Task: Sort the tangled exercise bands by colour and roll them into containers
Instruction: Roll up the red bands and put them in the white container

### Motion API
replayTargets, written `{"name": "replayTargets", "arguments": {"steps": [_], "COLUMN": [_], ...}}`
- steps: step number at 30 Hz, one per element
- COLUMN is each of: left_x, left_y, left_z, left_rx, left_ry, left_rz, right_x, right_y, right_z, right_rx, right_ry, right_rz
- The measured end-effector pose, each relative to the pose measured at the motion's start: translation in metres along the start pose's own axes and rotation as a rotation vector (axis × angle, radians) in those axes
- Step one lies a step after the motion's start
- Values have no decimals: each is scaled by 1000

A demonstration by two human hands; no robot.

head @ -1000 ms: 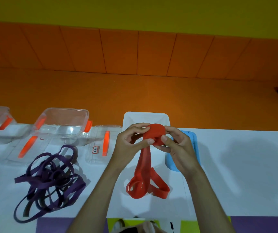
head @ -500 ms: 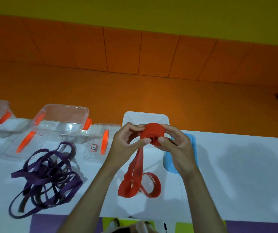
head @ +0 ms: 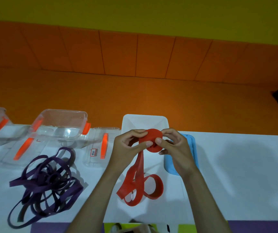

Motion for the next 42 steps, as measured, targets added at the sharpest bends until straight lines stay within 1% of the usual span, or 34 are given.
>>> {"name": "replayTargets", "arguments": {"steps": [3, 5, 9, 12, 14, 17, 19, 20, 21, 23, 25, 30, 32, 33, 34, 37, 38, 42], "left_x": [4, 4, -9, -12, -13, -14, -13, -13, -14, -15, -17, -29, -29, -29, -28, -27, -27, -28], "left_y": [-3, -5, 2, 3, -2, -8, -10, -8, -6, 0, 2, -4, -6, -5, -4, 3, 5, 2], "left_z": [0, -2, 1, 1, -1, -1, -1, -1, -2, -2, -1, -4, -5, -5, -6, -6, -6, -8], "left_rx": [80, 118, 35, 17, 27, 78, 116, 114, 100, 53, 21, -1, 28, 36, 39, 17, 7, 26], "left_ry": [17, 54, 9, -49, -93, -107, -63, -49, -44, -21, -7, -87, -70, -51, -35, -12, -18, 2], "left_rz": [33, 0, 43, 108, 157, 144, 115, 107, 110, 108, 102, 56, 72, 78, 79, 108, 116, 61], "right_x": [-1, -6, -14, -7, -1, -5, -9, -10, -8, -2, 7, 23, 20, 20, 21, 27, 27, 23], "right_y": [1, -2, -7, -4, 1, 0, -7, -11, -13, -10, -6, -8, -9, -11, -12, -7, -4, 1], "right_z": [1, 1, -2, -1, 1, 0, -3, -4, -4, -3, -3, -3, -2, -2, -2, -1, -1, -3], "right_rx": [-60, -42, 58, 126, 91, 11, 30, 63, 98, 139, 135, 5, -16, 3, 36, 119, 126, 56], "right_ry": [-5, -27, -51, -36, -12, -12, -33, -40, -43, -29, -7, 88, 75, 59, 48, 50, 49, 49], "right_rz": [108, 163, 167, 92, 94, 197, 285, 290, 255, 106, 24, 136, 219, 244, 230, 5, -23, 67]}}
Point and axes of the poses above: each hand's wrist, its own z-axis towards the middle knuckle, its own y-axis out of the back of the hand, x = y × z, the point moved 10 cm from there along z, towards the middle knuckle, and after that the axes turned 8 degrees about y, right-handed, at the moved point
